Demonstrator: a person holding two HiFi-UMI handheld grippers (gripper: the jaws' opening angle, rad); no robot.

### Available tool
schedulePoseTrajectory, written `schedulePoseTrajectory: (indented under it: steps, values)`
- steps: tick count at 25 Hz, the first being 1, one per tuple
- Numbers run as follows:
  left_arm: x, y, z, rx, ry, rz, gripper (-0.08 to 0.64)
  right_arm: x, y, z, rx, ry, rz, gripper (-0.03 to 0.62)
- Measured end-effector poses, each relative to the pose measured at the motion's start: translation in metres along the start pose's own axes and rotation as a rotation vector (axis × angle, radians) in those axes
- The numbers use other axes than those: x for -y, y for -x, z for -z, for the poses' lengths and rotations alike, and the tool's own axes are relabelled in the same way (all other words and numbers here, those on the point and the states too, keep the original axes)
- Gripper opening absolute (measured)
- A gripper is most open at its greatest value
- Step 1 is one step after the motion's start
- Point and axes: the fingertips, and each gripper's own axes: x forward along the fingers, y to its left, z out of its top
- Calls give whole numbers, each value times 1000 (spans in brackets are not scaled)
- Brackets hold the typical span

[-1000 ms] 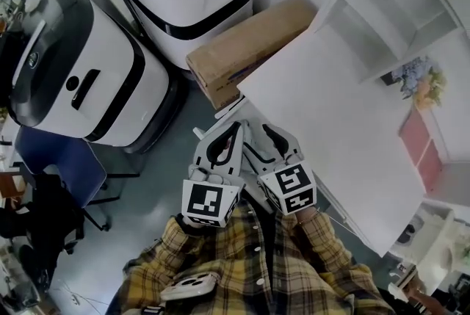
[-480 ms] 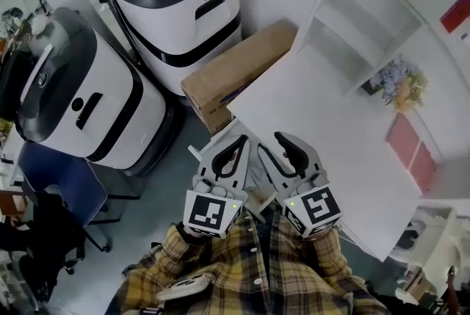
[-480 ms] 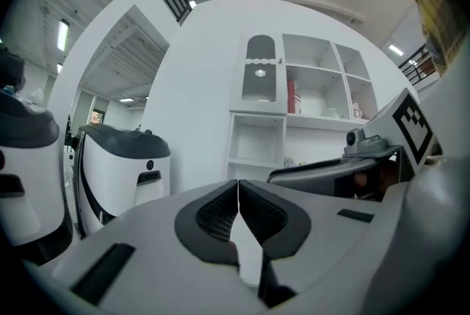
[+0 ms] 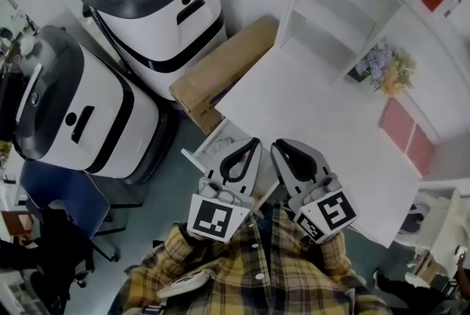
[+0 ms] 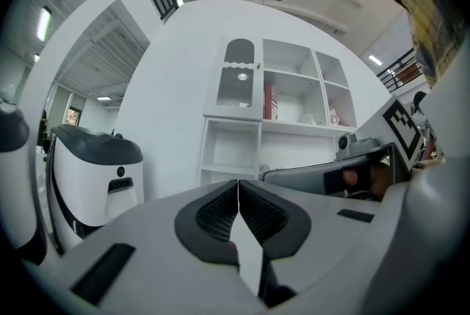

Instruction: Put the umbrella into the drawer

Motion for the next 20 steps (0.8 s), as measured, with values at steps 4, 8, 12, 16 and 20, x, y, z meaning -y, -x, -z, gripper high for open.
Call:
schedulePoseTrajectory:
  steps: [4,8,12,16,20]
  values:
    - [11,-3,1,-11,-1,45,23,5,9,1,16,-13,25,23]
    - [17,-5,4,-19,7,74,23,10,12,7,9,-24,47,18]
    - [19,-8,9,-35,16,96,23,14,12,11,-4,-66,46,17]
    - [17,-10,12,-47,24,101,23,15,8,14,-18,-80,40,17]
    - [13,-10,13,-51,23,99,23,14,2,18,-29,-78,31,17]
